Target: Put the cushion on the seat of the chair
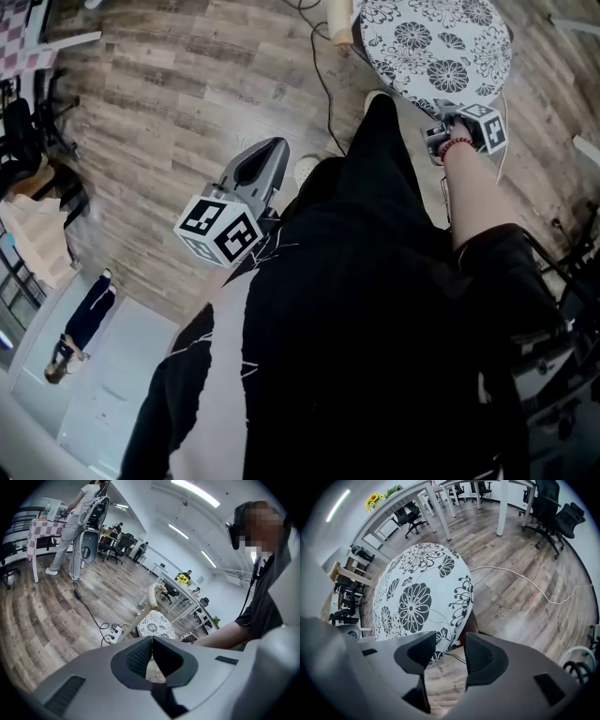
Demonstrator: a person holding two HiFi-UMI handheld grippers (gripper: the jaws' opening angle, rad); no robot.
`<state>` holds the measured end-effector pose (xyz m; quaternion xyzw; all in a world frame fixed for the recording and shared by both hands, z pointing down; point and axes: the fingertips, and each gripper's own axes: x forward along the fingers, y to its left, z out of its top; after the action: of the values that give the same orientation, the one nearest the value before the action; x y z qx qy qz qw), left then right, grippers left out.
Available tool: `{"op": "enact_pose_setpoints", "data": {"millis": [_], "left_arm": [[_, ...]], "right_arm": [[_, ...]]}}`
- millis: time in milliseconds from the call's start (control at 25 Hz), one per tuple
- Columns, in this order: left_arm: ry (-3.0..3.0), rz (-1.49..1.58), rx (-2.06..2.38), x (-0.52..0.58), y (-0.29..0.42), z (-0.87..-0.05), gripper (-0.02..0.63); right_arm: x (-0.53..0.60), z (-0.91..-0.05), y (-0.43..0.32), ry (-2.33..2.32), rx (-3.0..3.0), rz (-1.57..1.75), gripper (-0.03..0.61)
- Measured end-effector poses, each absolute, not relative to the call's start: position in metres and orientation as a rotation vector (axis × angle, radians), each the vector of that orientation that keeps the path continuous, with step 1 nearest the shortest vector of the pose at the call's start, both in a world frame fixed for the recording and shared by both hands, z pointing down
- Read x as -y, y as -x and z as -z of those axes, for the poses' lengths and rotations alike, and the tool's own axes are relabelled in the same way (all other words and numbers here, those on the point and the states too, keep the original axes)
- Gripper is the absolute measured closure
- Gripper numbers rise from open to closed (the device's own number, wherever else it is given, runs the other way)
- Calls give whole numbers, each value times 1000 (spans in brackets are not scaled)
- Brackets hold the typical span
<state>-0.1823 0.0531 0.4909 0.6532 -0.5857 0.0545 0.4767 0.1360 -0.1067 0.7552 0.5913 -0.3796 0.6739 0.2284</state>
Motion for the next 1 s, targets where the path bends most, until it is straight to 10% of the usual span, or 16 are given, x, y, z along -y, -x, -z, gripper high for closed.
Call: {"op": "enact_pose_setpoints", "data": {"millis": [560,1000], "left_arm": [[-1725,-66,1445,-82,200,-467,598],[-1936,140,1538,-99,235,-367,598]], "right_arm": [[99,-692,-119,-1751,1230,-1927,469],[93,-429,-91,-1789,2255,-1858,563]]}}
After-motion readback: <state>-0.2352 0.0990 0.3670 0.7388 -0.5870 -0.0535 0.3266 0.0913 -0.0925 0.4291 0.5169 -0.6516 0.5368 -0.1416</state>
